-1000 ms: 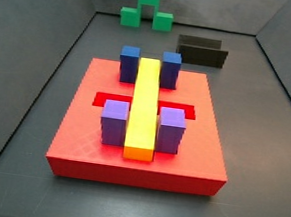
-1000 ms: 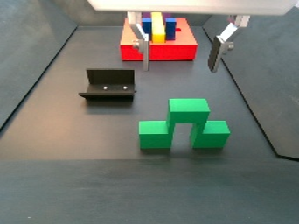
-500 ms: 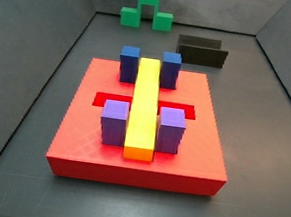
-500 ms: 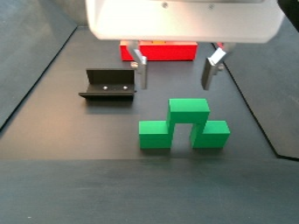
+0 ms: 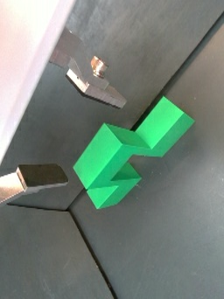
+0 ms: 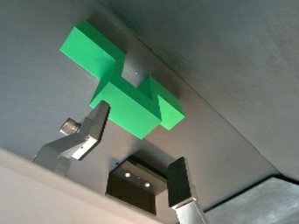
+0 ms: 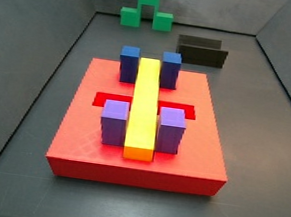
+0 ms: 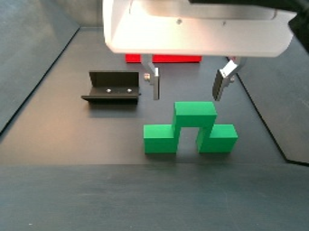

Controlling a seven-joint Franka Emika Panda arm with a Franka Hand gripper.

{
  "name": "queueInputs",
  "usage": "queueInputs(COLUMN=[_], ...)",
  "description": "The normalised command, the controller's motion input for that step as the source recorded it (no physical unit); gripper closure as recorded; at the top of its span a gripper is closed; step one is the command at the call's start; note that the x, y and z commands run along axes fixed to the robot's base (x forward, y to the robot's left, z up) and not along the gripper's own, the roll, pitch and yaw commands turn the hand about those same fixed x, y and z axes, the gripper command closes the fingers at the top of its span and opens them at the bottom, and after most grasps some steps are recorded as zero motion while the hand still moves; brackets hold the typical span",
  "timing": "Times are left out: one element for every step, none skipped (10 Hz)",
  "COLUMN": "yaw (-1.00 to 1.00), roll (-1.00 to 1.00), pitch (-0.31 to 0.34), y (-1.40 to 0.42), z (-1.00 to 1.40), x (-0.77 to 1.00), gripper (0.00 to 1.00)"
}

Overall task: Pick up the green object. Move up. Move to above the board. Insert the green object.
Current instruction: Pick up the green object.

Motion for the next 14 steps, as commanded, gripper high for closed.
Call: queueInputs(yaw=[0.00,-0.04,-0.01,0.00,0.00,0.00,0.00,0.00,0.00,0.00,0.00,0.00,0.03,0.01], roll=[0.02,0.01,0.00,0.01,0.02,0.03,0.04,0.03,0.01,0.00,0.01,0.02,0.03,0.01], pitch=[-0.101,-0.033,-0.056,-0.073,-0.089,-0.099,-0.087,-0.050,-0.067,-0.047,-0.067,-0.047,-0.041,-0.060], y=[0.00,-0.01,-0.04,-0.02,-0.03,-0.02,0.00,0.00,0.00,0.00,0.00,0.03,0.07,0.03], z=[-0.27,-0.07,-0.05,-0.20,-0.24,-0.27,-0.27,-0.23,-0.23,-0.21,-0.27,-0.26,-0.26,-0.25], x=[0.00,-0.22,-0.07,0.00,0.00,0.00,0.00,-0.03,-0.03,0.00,-0.01,0.00,0.00,0.00], gripper=[0.00,0.00,0.00,0.00,0.00,0.00,0.00,0.00,0.00,0.00,0.00,0.00,0.00,0.00])
